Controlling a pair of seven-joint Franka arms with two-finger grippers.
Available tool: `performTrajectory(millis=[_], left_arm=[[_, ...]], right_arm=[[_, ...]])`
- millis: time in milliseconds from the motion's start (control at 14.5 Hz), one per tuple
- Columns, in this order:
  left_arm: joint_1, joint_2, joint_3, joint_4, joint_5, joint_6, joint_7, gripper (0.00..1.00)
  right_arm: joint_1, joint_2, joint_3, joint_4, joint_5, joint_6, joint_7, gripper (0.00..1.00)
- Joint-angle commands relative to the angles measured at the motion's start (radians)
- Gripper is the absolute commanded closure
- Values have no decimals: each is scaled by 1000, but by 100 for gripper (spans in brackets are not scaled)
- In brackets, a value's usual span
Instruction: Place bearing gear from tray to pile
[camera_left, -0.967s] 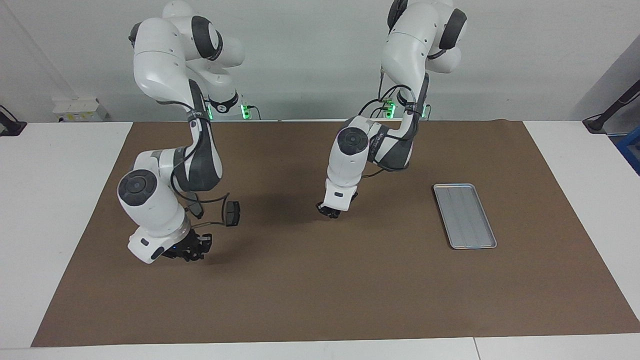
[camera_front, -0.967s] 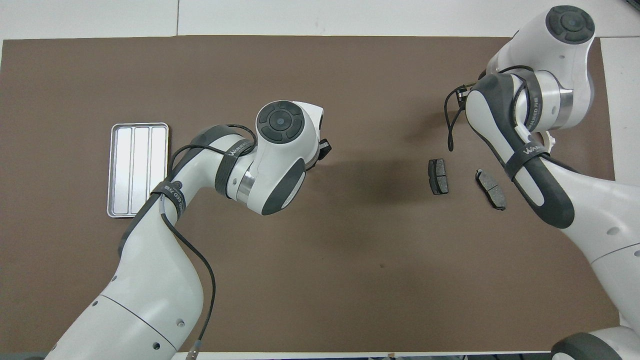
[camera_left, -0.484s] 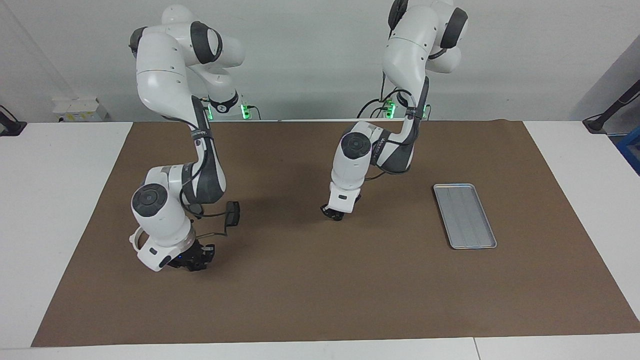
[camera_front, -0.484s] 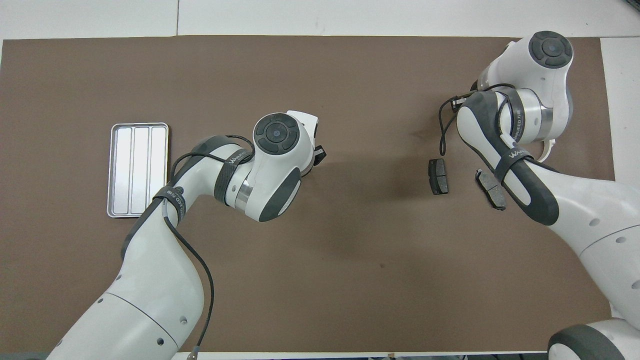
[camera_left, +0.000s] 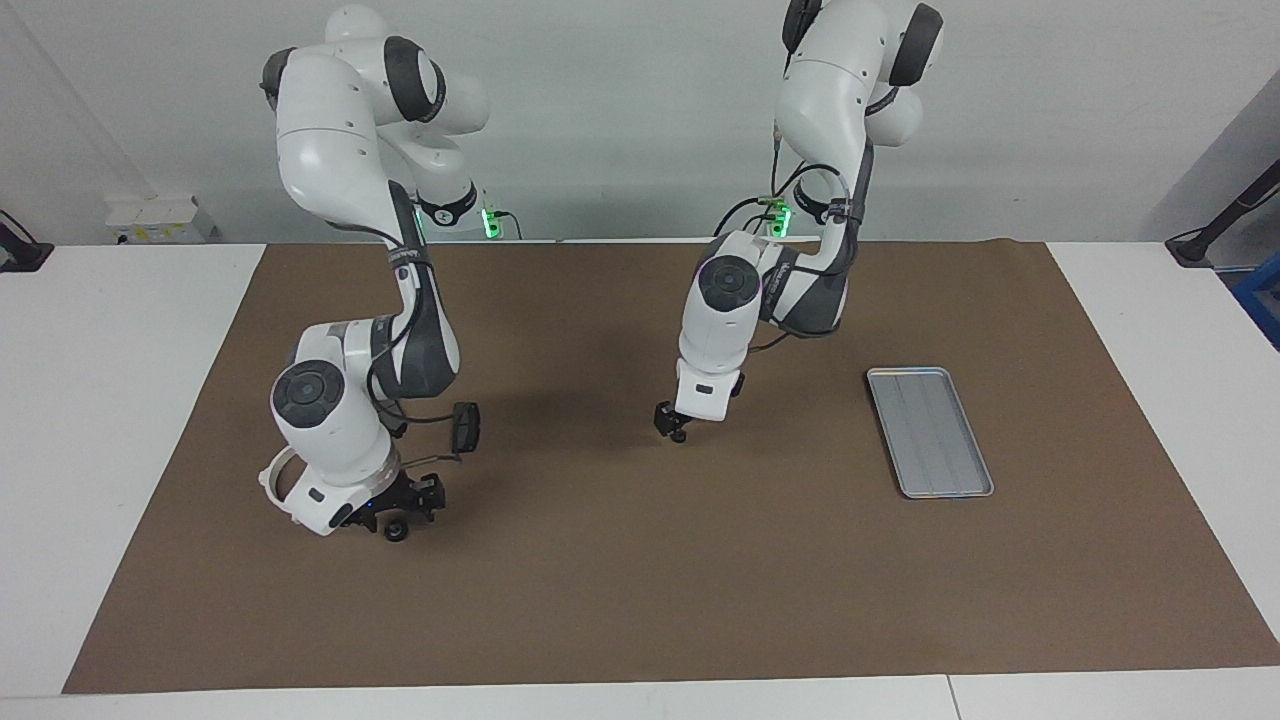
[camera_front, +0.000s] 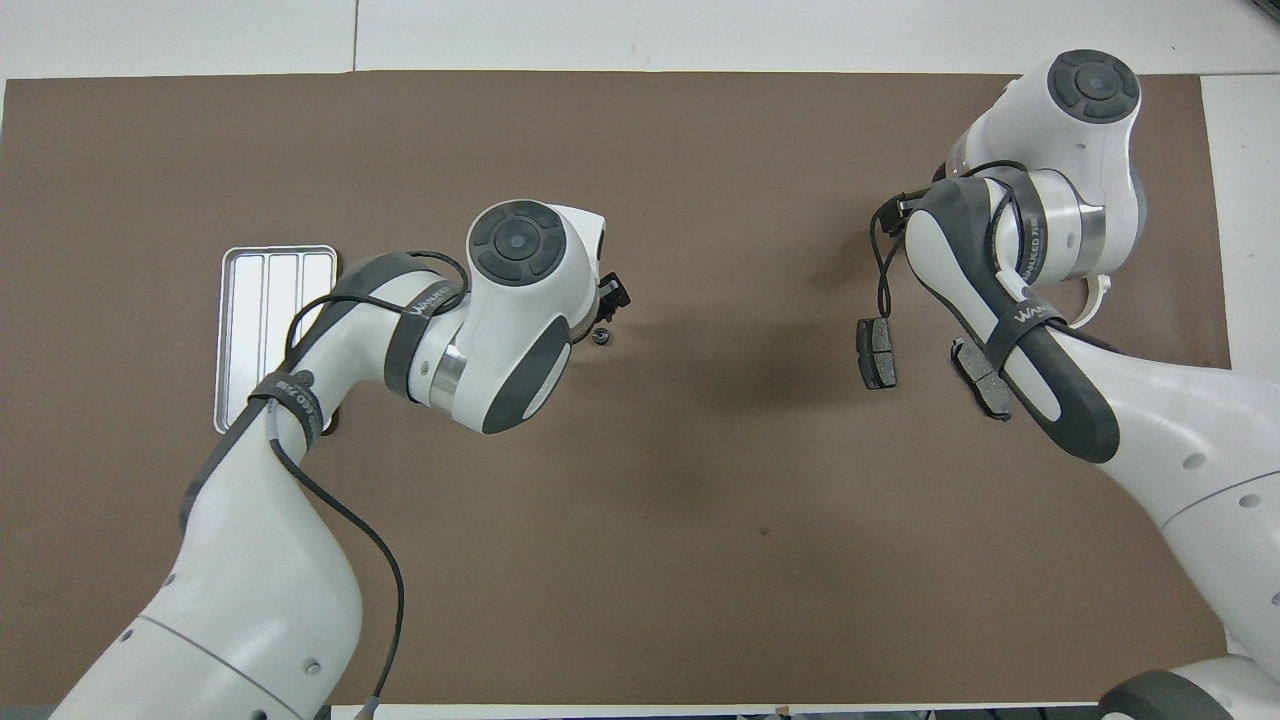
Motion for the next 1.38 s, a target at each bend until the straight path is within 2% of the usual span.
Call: performTrajectory(millis=[0, 207, 484, 622, 829, 1105, 1313], left_arm=[[141, -195, 1, -78, 14, -136, 162, 0], [328, -297, 0, -66, 11, -307, 483, 0], [455, -403, 1, -72, 13, -431, 674, 0], [494, -426, 6, -77, 11, -459, 738, 0], [512, -428, 4, -90, 13, -445, 745, 0], [527, -429, -6, -89, 4, -400, 743, 0], [530, -455, -13, -74, 4, -427, 798, 0]], right_arm=[[93, -90, 5, 29, -12, -155, 158, 0], [242, -96, 16, 109, 1, -259, 541, 0], [426, -71, 14, 114, 62, -232, 882, 0], [498, 1, 9, 147, 53, -181, 999, 0], [552, 90, 5, 219, 45, -144, 1072, 0], [555, 124, 6, 219, 36, -108, 1075, 0], [572, 147, 8, 209, 24, -77, 1088, 0]])
